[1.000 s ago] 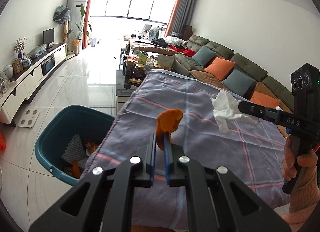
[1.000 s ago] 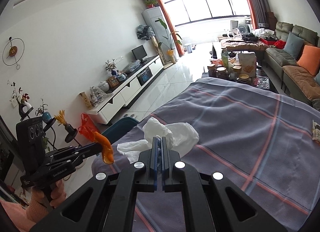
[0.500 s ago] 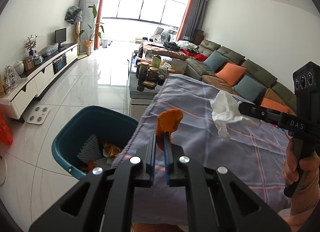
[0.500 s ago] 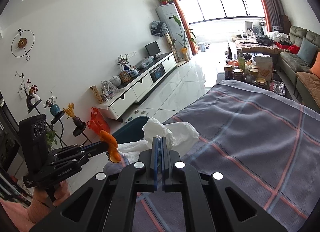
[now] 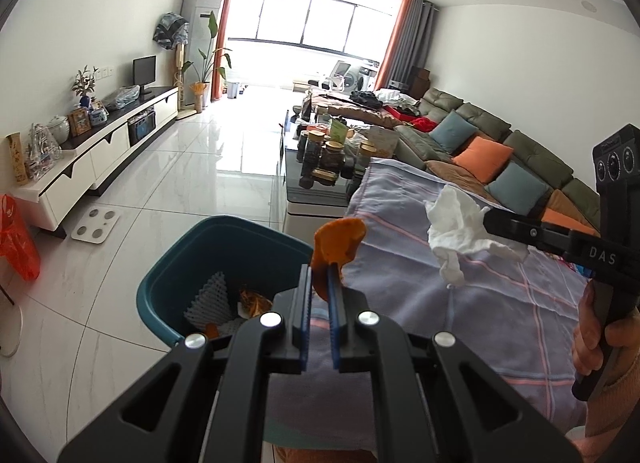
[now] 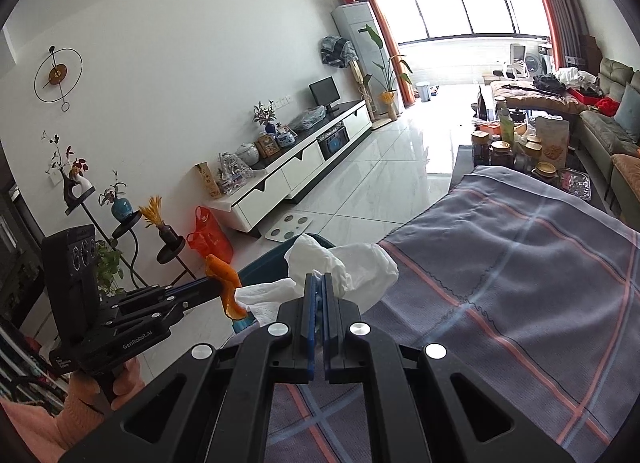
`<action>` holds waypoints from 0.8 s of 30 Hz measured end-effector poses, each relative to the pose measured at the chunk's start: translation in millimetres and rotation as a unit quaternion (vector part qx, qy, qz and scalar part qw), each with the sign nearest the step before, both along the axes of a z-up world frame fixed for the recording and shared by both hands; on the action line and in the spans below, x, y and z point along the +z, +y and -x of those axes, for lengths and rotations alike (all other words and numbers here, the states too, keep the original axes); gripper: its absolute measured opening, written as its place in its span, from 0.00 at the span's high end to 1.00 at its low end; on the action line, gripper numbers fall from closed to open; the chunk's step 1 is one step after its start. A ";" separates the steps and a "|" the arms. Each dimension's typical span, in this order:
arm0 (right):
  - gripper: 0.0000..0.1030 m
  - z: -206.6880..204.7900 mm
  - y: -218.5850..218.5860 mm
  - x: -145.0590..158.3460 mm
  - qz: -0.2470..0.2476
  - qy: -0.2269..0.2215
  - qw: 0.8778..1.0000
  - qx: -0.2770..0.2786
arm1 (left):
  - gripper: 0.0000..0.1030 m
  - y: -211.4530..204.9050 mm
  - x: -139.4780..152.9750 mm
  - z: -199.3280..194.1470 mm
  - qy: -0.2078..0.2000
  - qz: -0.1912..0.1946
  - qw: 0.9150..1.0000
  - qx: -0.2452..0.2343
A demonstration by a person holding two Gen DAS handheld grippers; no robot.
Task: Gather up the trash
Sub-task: 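Carry the orange peel and white tissue over the teal bin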
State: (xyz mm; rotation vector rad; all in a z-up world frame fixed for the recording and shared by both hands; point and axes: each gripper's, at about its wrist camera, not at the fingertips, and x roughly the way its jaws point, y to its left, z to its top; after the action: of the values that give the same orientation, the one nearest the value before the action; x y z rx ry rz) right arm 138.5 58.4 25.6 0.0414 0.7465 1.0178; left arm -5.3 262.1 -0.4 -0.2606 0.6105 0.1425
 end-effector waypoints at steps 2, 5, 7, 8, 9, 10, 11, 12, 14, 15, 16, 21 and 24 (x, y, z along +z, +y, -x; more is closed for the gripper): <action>0.97 1.1 5.4 -0.5 0.000 0.001 1.000 0.004 | 0.91 2.1 -0.4 0.2 0.001 0.000 1.000 0.003; 0.97 1.7 12.0 -1.2 0.001 0.001 1.000 0.011 | 0.91 5.4 -1.2 0.6 0.001 0.000 1.000 0.007; 0.97 1.9 15.9 -1.1 0.001 0.001 1.000 0.015 | 0.91 7.6 -0.9 0.5 0.001 0.000 1.000 0.009; 0.97 2.1 17.8 -1.2 0.001 0.001 1.000 0.016 | 0.91 8.7 -1.5 0.9 0.001 0.000 1.000 0.010; 0.97 2.0 19.3 -1.2 0.001 0.002 1.000 0.017 | 0.91 8.5 -1.9 0.7 0.000 0.000 1.000 0.011; 0.97 1.8 21.1 -1.2 0.002 0.002 1.000 0.019 | 0.91 9.7 -1.9 0.9 0.001 0.000 1.000 0.013; 0.97 1.4 23.0 -0.8 0.002 0.002 1.000 0.020 | 0.91 11.5 -1.6 1.4 0.001 0.001 1.000 0.014; 0.97 1.2 25.0 -1.1 0.003 0.002 1.000 0.021 | 0.91 11.9 -2.0 1.5 0.001 0.001 1.000 0.015; 0.97 0.6 28.0 -1.7 0.004 0.003 1.000 0.023 | 0.91 11.6 -2.7 1.5 0.001 0.001 1.000 0.017; 0.97 0.6 29.8 -2.1 0.005 0.003 1.000 0.024 | 0.91 12.2 -2.7 1.8 0.001 0.001 1.000 0.018; 0.97 0.3 31.0 -2.6 0.005 0.004 1.000 0.025 | 0.91 12.0 -2.8 2.1 0.000 0.001 1.000 0.019; 0.97 -1.3 36.2 -5.8 0.007 0.007 1.000 0.029 | 0.91 16.1 -4.3 3.2 -0.001 0.002 1.000 0.026; 0.97 -3.0 40.2 -7.0 0.009 0.009 0.999 0.031 | 0.91 18.3 -5.1 4.4 -0.001 0.002 1.000 0.029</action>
State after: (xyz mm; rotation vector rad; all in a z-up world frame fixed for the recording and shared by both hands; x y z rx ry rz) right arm 141.5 98.6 18.6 0.0127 0.7762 1.0702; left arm -9.7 280.5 -5.4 -0.2818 0.6021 0.1966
